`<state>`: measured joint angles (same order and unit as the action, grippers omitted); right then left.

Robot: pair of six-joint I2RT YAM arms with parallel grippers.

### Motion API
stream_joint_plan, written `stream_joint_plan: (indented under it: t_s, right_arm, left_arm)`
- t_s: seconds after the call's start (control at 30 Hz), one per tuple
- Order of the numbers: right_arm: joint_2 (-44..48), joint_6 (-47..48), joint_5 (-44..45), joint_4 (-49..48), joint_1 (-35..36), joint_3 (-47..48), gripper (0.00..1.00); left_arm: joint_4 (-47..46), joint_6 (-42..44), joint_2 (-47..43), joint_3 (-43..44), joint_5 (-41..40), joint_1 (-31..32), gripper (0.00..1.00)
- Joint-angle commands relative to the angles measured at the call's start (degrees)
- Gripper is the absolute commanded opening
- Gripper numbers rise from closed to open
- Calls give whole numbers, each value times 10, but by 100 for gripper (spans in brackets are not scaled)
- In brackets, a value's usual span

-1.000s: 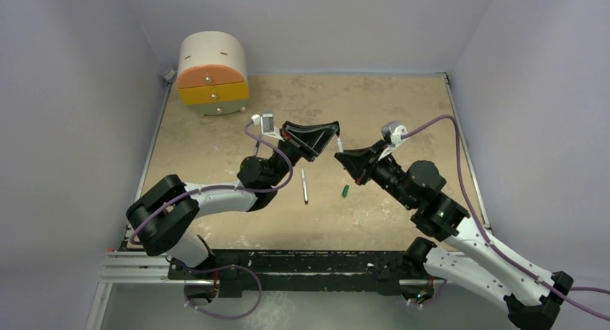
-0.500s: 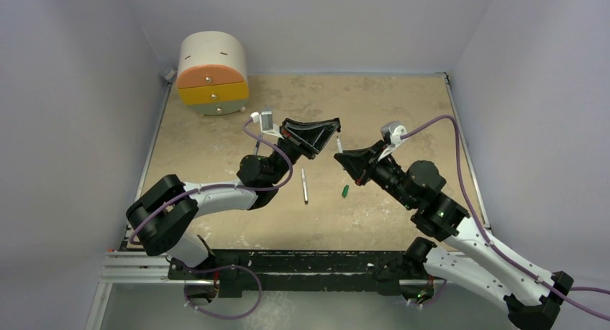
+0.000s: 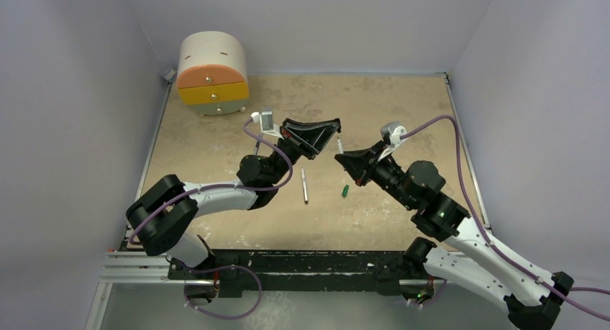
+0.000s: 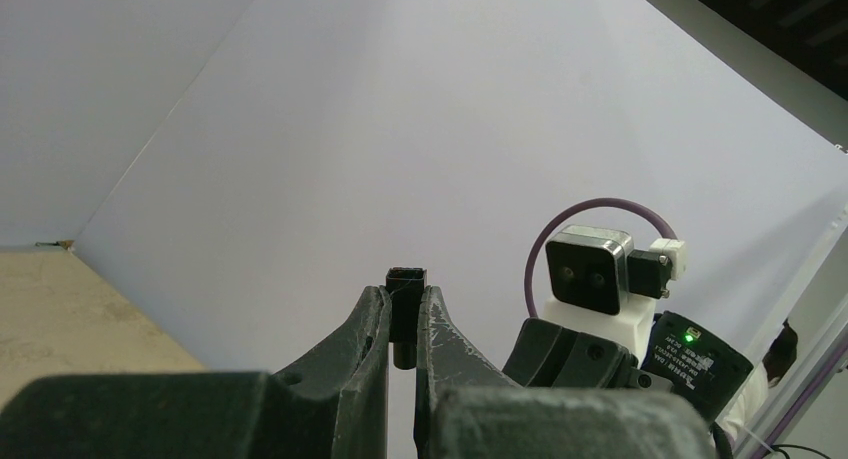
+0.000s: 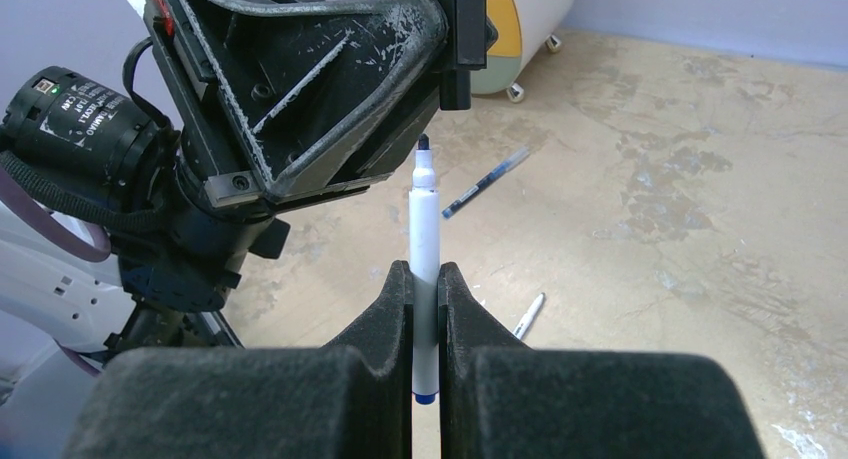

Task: Insert the pens into the pen caps

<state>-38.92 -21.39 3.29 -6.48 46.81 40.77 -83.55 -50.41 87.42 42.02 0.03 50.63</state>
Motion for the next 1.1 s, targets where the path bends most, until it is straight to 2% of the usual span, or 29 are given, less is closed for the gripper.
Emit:
stream_joint_plan:
  t_s: [0.0,1.07]
  right_arm:
    - [11,7,3,-16,-2,15,0]
    - [3,21,25,-7,-1,27,0]
  left_arm:
    - [-46,0,-24,20,9,-2,0]
    - [-68,-25,-14,19,32,-1,0]
